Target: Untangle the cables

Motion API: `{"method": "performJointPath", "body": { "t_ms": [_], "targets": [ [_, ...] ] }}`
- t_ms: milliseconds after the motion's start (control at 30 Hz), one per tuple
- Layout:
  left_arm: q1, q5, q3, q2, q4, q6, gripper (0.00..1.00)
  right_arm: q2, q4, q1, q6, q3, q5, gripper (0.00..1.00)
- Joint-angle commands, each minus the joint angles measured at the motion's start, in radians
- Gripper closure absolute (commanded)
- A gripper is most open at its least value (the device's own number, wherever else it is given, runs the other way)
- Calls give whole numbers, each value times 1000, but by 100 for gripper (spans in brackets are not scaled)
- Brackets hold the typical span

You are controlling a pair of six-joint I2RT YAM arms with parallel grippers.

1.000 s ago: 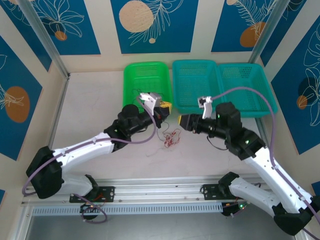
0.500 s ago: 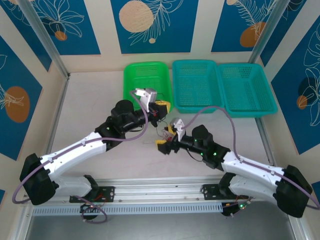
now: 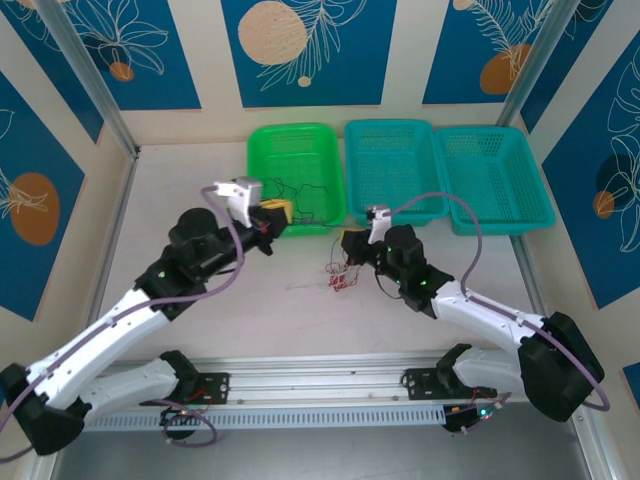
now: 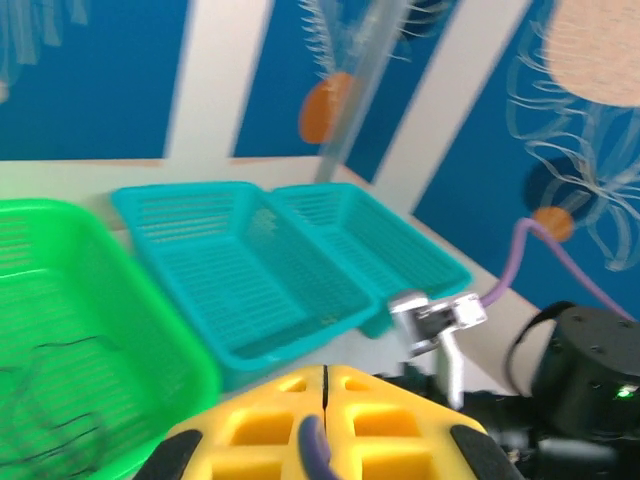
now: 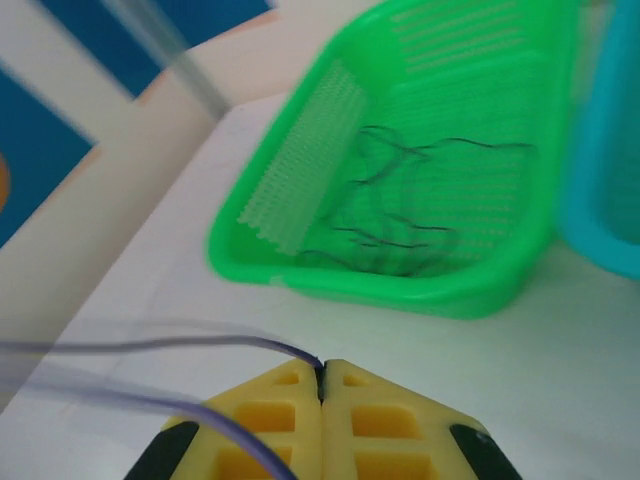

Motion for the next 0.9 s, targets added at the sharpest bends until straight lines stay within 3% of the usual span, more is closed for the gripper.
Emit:
{"method": "performJointPath", "body": {
  "t_ms": [0,333,467,633,767,867],
  "targets": [
    [61,-86,-24,-111,-33,21,100,14,-252,-89,162,-44,20,100],
    [89,-323,-86,-226,-183,104,100,-27,-441,-147,252,8,9,100],
    [95,-338,-116,-241,-173,98,100,-51,-454,-144,246,38,-42,100],
    [107,-372,-73,-256,-200,141,100,42,-543,-102,225,86,18,100],
    [109,-561,-6,-265,-327,173,100,146,-734,-128,423,115,155,100],
    [111,-704,-13,-313,-389,202,100,98,-736,-172,554,30,189,100]
  ]
}}
